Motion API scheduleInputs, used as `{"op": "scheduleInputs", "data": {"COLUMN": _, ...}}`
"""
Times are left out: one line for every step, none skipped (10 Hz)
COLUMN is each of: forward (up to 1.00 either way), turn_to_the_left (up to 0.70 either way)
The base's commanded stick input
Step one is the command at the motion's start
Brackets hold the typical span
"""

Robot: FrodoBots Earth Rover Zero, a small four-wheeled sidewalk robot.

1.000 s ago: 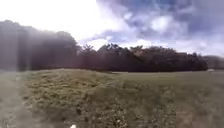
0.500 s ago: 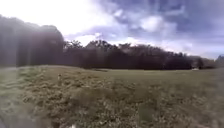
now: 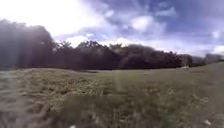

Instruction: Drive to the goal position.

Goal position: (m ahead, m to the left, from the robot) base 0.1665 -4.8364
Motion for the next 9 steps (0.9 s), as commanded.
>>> {"op": "scheduleInputs", "data": {"forward": 0.70, "turn_to_the_left": -0.35}}
{"op": "scheduleInputs", "data": {"forward": 0.70, "turn_to_the_left": -0.35}}
{"op": "scheduleInputs", "data": {"forward": 0.70, "turn_to_the_left": -0.35}}
{"op": "scheduleInputs", "data": {"forward": 0.70, "turn_to_the_left": -0.35}}
{"op": "scheduleInputs", "data": {"forward": 0.70, "turn_to_the_left": -0.35}}
{"op": "scheduleInputs", "data": {"forward": 0.70, "turn_to_the_left": -0.35}}
{"op": "scheduleInputs", "data": {"forward": 0.70, "turn_to_the_left": 0.00}}
{"op": "scheduleInputs", "data": {"forward": 0.70, "turn_to_the_left": 0.00}}
{"op": "scheduleInputs", "data": {"forward": 0.70, "turn_to_the_left": 0.00}}
